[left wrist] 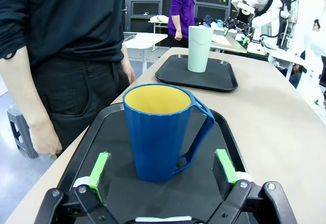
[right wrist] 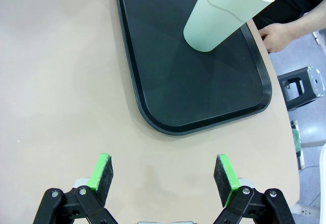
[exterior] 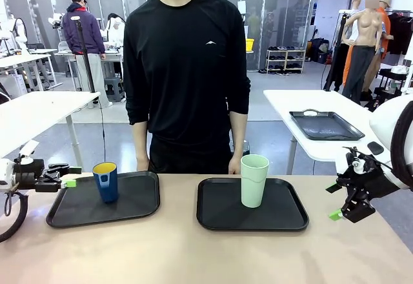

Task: Sort and store the cups by type.
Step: Pick up the Handle plastic cup and place it into the empty Flat Tray.

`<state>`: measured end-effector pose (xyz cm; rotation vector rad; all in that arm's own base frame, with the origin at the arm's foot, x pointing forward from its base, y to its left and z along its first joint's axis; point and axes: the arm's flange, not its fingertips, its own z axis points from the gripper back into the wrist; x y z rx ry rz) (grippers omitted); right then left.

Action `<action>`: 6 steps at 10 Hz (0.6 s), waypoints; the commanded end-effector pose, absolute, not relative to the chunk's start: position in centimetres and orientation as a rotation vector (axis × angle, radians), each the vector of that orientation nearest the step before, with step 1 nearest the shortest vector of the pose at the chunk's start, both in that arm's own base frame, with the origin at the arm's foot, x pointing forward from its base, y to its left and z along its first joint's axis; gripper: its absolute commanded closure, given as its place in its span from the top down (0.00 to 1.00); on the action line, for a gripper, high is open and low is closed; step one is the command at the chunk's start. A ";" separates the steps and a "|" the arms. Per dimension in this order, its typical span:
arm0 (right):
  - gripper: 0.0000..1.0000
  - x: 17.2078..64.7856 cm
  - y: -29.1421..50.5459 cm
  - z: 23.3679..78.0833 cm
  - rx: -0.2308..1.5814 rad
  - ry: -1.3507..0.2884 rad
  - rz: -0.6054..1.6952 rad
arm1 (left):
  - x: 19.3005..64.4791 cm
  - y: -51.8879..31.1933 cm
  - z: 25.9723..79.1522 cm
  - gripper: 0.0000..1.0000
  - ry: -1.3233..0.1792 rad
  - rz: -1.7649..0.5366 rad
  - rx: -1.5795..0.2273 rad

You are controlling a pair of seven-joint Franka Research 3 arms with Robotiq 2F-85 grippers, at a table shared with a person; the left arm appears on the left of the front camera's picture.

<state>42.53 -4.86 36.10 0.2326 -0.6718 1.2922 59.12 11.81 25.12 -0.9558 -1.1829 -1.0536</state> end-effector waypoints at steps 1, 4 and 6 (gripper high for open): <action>1.00 42.6 -4.8 36.2 0.234 -0.667 1.297 | 59.2 11.8 25.2 1.00 -1.177 -1.056 -0.955; 1.00 42.6 -4.8 36.2 0.234 -0.667 1.297 | 59.2 11.8 25.2 1.00 -1.177 -1.056 -0.955; 1.00 42.6 -4.8 36.2 0.234 -0.667 1.297 | 59.2 11.8 25.2 1.00 -1.177 -1.056 -0.955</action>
